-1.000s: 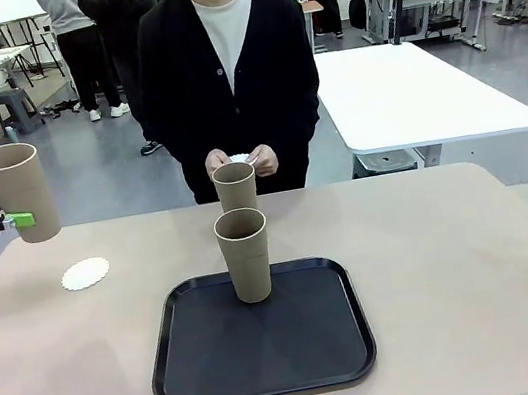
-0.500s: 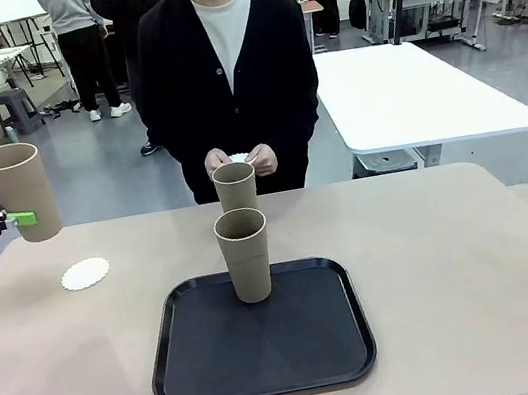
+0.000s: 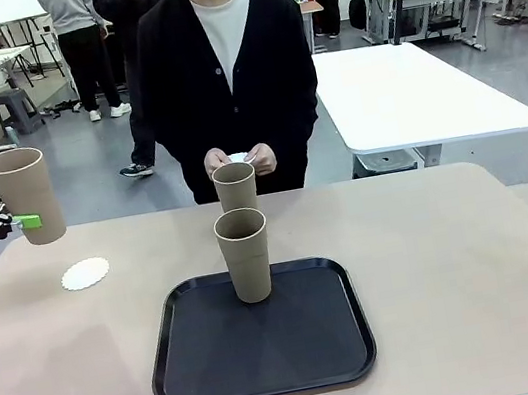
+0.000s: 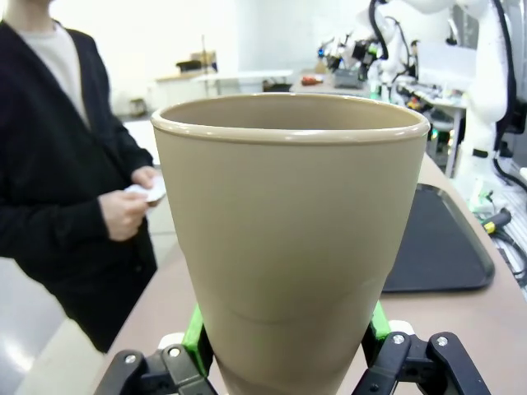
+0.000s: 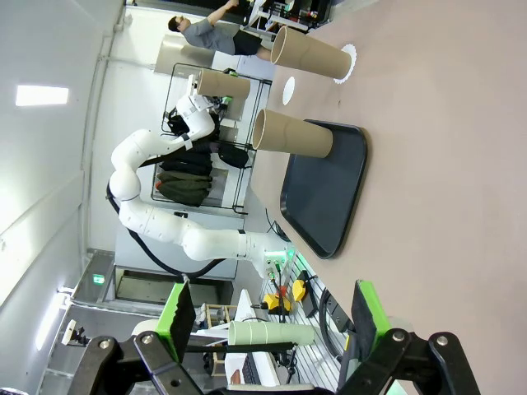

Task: Place coasters on the table and set cups on them.
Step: Take one Reusable plastic cup from the Flat Tray and place it on a coaster set by the human.

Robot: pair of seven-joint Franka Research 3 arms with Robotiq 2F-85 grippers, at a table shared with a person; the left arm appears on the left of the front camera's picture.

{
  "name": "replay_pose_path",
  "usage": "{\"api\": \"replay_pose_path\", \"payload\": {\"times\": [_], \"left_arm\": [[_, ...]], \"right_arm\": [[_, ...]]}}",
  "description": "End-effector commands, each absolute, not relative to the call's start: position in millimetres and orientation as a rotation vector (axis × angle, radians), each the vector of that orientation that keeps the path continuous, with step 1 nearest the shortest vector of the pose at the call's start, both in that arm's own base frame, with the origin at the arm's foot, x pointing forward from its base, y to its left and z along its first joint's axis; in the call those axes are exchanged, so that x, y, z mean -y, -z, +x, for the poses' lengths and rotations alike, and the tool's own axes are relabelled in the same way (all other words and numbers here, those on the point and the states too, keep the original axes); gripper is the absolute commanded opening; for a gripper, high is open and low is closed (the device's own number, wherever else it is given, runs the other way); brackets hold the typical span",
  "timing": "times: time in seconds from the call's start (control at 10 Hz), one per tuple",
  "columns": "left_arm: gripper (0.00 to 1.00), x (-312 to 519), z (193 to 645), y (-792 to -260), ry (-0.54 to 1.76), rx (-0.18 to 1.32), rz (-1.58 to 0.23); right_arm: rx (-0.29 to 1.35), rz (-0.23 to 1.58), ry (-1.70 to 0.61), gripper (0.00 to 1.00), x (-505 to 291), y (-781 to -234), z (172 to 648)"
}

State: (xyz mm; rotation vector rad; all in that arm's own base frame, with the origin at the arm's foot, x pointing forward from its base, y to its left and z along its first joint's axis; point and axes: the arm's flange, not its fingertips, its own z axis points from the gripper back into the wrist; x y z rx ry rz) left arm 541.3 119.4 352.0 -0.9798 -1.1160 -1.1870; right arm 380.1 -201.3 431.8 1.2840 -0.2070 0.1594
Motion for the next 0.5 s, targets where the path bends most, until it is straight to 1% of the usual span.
{"api": "replay_pose_path", "payload": {"times": [0.0,0.2,0.4], "left_arm": [[0.84,-132,565,-342,1.147,1.146,-1.062],[0.84,-136,570,-325,1.141,1.157,-1.077],[0.84,-143,580,-301,1.108,1.130,-1.081]], "right_arm": [[0.203,1.290,-0.165,1.00,203,-434,381],[0.203,1.290,-0.165,1.00,203,-434,381],[0.203,1.290,-0.165,1.00,203,-434,381]]}}
